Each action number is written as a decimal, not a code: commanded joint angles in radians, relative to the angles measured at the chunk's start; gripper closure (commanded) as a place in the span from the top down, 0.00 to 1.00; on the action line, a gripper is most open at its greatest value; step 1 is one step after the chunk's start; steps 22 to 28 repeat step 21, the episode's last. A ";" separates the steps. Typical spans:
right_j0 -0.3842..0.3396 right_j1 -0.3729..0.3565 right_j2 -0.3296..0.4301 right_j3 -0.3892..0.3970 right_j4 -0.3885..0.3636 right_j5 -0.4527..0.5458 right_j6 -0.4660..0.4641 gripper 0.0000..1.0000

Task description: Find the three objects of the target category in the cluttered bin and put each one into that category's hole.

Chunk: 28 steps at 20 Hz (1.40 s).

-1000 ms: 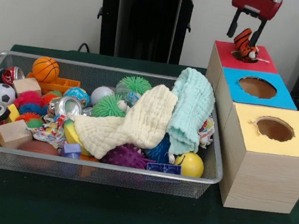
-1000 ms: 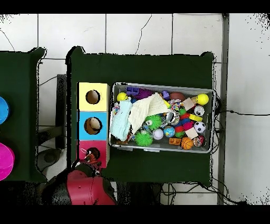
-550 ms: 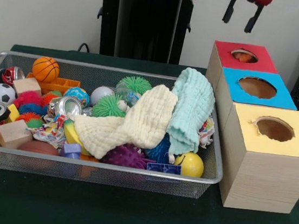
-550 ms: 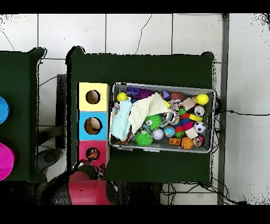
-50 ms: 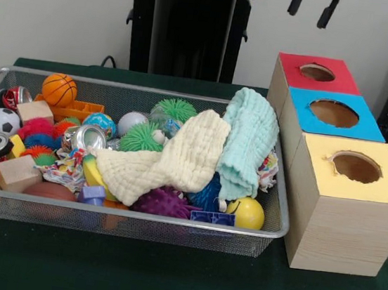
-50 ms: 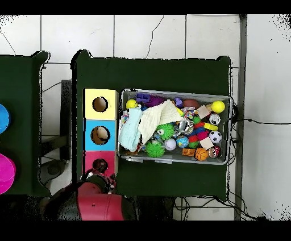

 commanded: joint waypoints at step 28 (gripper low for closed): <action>-0.413 0.109 0.149 0.085 -0.319 -0.381 -0.006 1.00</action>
